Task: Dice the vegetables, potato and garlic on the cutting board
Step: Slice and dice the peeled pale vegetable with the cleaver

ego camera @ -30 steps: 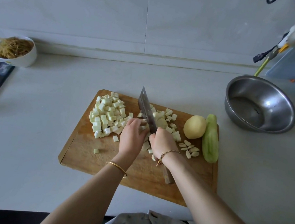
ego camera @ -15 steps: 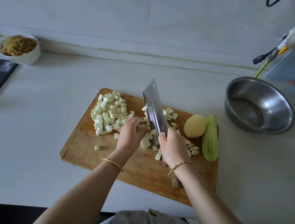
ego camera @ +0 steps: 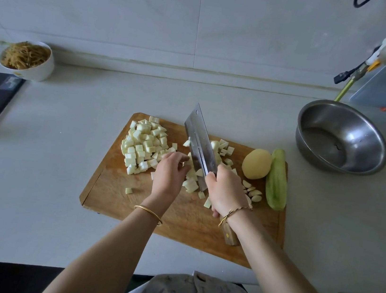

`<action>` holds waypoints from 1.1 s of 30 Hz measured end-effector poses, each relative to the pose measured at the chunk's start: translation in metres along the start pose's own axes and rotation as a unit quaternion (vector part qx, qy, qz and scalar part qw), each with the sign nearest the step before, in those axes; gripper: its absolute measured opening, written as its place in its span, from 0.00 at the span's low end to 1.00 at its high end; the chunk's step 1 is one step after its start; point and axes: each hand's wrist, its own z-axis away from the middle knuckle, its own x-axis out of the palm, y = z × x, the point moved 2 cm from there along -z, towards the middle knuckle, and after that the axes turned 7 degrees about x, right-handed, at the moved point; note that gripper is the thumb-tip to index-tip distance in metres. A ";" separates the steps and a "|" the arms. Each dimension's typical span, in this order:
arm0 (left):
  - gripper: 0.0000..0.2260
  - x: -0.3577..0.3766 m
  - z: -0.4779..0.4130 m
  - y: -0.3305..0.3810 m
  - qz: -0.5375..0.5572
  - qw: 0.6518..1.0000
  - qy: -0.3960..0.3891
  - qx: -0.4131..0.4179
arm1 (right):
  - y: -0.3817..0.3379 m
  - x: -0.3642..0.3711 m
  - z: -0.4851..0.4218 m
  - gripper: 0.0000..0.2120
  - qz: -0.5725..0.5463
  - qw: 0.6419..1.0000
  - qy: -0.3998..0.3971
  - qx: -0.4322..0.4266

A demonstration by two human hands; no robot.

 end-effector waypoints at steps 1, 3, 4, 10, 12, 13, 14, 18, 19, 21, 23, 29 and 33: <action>0.10 0.000 0.000 0.001 0.000 1.000 0.000 -0.001 | 0.000 0.001 -0.001 0.11 -0.001 1.000 -0.005 0.004; 0.09 0.000 0.001 0.001 0.000 1.000 0.001 -0.002 | -0.001 0.001 -0.002 0.11 0.004 1.000 -0.011 0.008; 0.09 0.001 0.000 0.001 0.000 1.000 0.001 -0.003 | -0.002 0.002 -0.003 0.11 0.006 1.000 -0.015 0.010; 0.06 0.001 -0.001 0.003 -0.010 1.000 -0.002 -0.013 | -0.007 0.001 -0.004 0.09 0.004 0.999 -0.036 0.019; 0.05 0.001 -0.001 0.004 -0.011 1.000 -0.002 -0.016 | -0.009 0.000 -0.004 0.09 0.000 0.999 -0.041 0.022; 0.05 0.001 -0.001 0.004 -0.009 1.000 -0.002 -0.016 | -0.009 0.000 -0.004 0.09 -0.002 0.999 -0.045 0.025; 0.05 0.001 -0.001 0.003 -0.007 1.000 -0.002 -0.016 | -0.010 0.000 -0.004 0.09 -0.005 0.998 -0.048 0.028; 0.05 -0.001 0.000 0.005 -0.012 1.000 -0.007 -0.011 | -0.013 0.005 -0.006 0.13 -0.014 0.998 -0.054 0.029; 0.05 0.000 0.000 0.005 -0.012 1.000 -0.007 -0.009 | -0.013 0.007 -0.006 0.14 -0.017 0.998 -0.055 0.030; 0.05 -0.001 0.001 0.006 -0.010 1.000 -0.005 -0.009 | -0.011 0.010 -0.007 0.15 -0.030 0.997 -0.055 0.039; 0.05 -0.002 0.001 0.006 -0.012 1.000 -0.004 -0.011 | -0.010 0.012 -0.007 0.12 -0.039 0.997 -0.056 0.045; 0.03 -0.002 0.001 0.004 -0.016 1.000 -0.012 -0.004 | -0.007 0.025 -0.013 0.11 -0.010 0.999 -0.035 0.041; 0.03 -0.002 0.000 0.003 -0.011 1.000 -0.012 -0.004 | -0.005 0.031 -0.014 0.09 -0.012 0.999 -0.024 0.046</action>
